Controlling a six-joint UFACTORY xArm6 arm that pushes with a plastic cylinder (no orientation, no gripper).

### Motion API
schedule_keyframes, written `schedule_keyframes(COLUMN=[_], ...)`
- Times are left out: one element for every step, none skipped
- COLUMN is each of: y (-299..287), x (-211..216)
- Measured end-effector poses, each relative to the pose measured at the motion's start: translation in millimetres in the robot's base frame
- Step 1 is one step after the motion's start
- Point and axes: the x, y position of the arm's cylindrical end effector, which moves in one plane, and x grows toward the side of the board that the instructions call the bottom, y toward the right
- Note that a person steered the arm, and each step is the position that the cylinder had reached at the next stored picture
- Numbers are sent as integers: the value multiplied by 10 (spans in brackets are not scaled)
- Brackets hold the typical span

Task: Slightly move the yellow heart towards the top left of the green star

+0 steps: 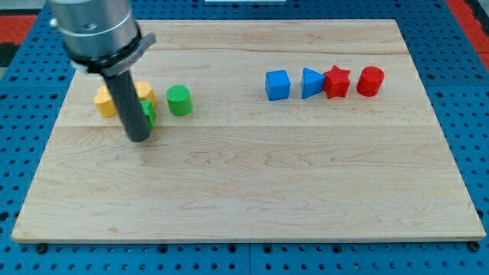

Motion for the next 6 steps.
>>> schedule_keyframes(y=[-133,-792,-1148,-1098,-589,-308], x=[80,87,-179,-547,-898,-1147])
